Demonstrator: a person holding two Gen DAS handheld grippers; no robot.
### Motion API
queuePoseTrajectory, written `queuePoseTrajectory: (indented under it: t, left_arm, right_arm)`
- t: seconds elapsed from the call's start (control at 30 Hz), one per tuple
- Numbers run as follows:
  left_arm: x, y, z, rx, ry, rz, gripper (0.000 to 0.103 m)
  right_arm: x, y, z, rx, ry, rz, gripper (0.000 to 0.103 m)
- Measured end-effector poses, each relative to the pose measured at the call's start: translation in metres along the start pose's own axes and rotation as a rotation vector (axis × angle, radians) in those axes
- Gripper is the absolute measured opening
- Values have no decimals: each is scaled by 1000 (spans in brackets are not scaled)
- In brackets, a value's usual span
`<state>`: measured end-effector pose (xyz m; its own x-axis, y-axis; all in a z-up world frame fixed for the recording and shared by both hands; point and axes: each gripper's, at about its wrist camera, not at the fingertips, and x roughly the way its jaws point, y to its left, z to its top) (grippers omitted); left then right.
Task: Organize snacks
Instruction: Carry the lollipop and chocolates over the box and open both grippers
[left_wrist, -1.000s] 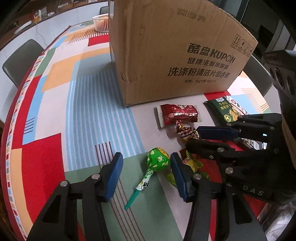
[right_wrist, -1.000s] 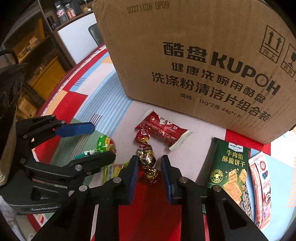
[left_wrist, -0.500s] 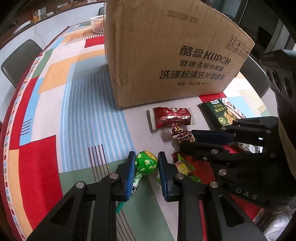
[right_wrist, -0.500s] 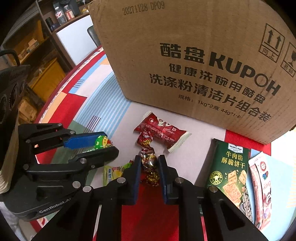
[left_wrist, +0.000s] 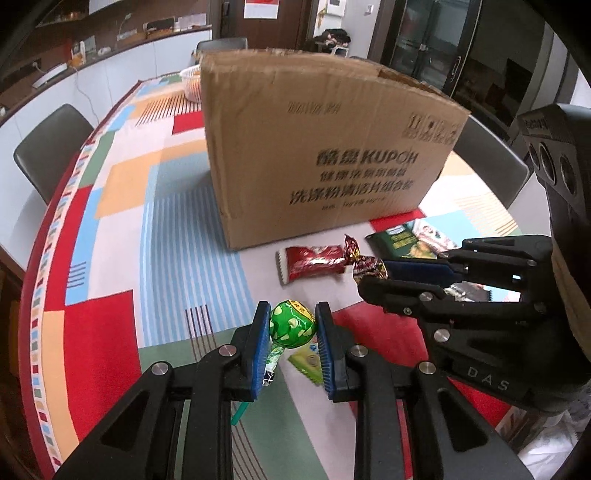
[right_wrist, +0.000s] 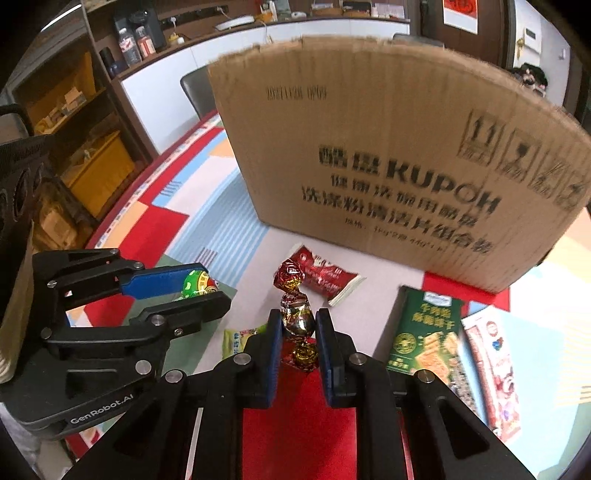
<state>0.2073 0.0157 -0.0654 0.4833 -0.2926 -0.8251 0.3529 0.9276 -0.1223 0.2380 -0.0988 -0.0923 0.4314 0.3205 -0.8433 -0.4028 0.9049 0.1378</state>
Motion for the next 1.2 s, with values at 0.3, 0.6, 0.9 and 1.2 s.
queuePoseTrajectory:
  t: [0.3, 0.6, 0.9, 1.2]
  left_arm:
    - [-34, -15, 18, 10, -112, 8, 25]
    - [-74, -30, 44, 17, -242, -3, 25]
    - [-101, -44, 71, 38, -346, -22, 25]
    - [-114, -56, 100, 37, -416, -29, 25]
  right_arm:
    - [-47, -3, 7, -2, -110, -30, 19]
    - [-90, -10, 19, 20, -216, -25, 19]
    - [-125, -16, 30, 36, -323, -44, 19]
    - [-152, -27, 47, 51, -417, -62, 19]
